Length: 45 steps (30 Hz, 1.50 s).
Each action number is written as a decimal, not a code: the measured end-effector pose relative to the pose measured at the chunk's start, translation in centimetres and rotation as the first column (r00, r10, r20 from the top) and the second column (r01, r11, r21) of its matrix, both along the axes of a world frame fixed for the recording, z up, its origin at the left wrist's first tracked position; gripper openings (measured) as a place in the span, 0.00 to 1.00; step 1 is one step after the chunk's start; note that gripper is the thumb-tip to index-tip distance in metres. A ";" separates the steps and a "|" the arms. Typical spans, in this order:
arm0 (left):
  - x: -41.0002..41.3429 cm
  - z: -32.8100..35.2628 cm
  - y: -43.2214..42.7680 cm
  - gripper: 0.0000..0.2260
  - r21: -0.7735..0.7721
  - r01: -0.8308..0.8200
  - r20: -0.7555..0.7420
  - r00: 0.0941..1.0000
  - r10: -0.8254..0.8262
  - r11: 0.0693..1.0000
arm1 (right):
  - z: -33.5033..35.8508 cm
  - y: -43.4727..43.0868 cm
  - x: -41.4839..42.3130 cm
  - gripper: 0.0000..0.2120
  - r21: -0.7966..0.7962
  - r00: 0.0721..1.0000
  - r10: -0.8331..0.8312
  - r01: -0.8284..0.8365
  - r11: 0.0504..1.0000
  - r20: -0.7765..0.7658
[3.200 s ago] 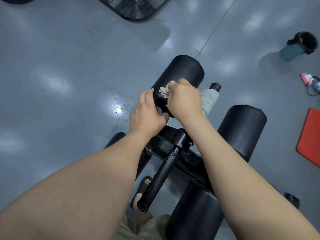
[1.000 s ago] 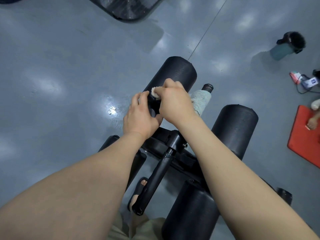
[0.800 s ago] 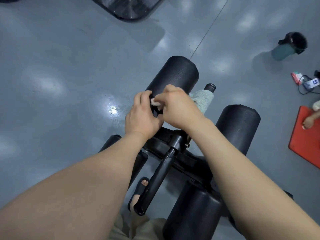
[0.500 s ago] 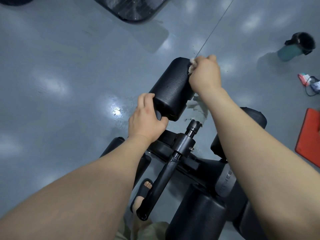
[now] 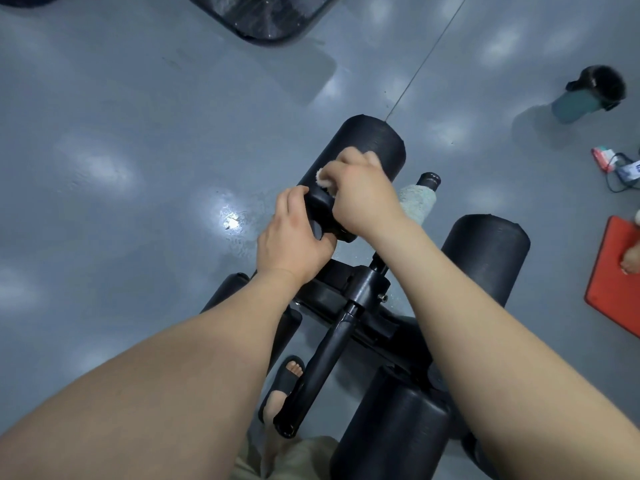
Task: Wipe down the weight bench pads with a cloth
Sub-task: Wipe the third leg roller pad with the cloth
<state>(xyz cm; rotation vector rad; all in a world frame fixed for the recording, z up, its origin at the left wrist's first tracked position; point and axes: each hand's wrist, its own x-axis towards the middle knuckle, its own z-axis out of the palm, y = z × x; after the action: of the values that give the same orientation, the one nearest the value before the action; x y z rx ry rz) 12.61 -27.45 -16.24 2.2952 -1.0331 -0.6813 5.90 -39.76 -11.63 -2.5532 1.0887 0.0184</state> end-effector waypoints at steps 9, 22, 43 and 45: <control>0.1 -0.1 0.2 0.27 -0.047 0.067 0.063 0.996 -0.064 0.997 | 1.2 0.3 -1.6 0.13 0.127 0.995 -0.014 0.001 0.992 0.097; -0.1 -0.3 0.4 0.33 -0.161 -0.082 -0.018 0.997 0.080 0.984 | -0.2 1.4 -0.2 0.25 0.144 0.985 -0.014 -0.011 0.990 0.171; -0.1 -1.0 0.8 0.17 -0.185 0.125 0.135 0.986 -0.101 0.975 | 1.7 4.3 -2.0 0.18 0.157 0.985 -0.157 0.143 0.977 0.077; 0.0 -1.0 0.7 0.17 -0.199 0.167 0.169 0.976 -0.134 0.966 | 1.7 4.2 -1.9 0.18 0.158 0.985 -0.157 0.144 0.977 0.075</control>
<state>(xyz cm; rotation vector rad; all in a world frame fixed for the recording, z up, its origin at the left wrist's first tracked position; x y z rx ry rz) 12.65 -26.72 -17.25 2.1249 -1.2978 -0.4317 4.04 -35.54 -9.90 -2.3092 1.1960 -0.0470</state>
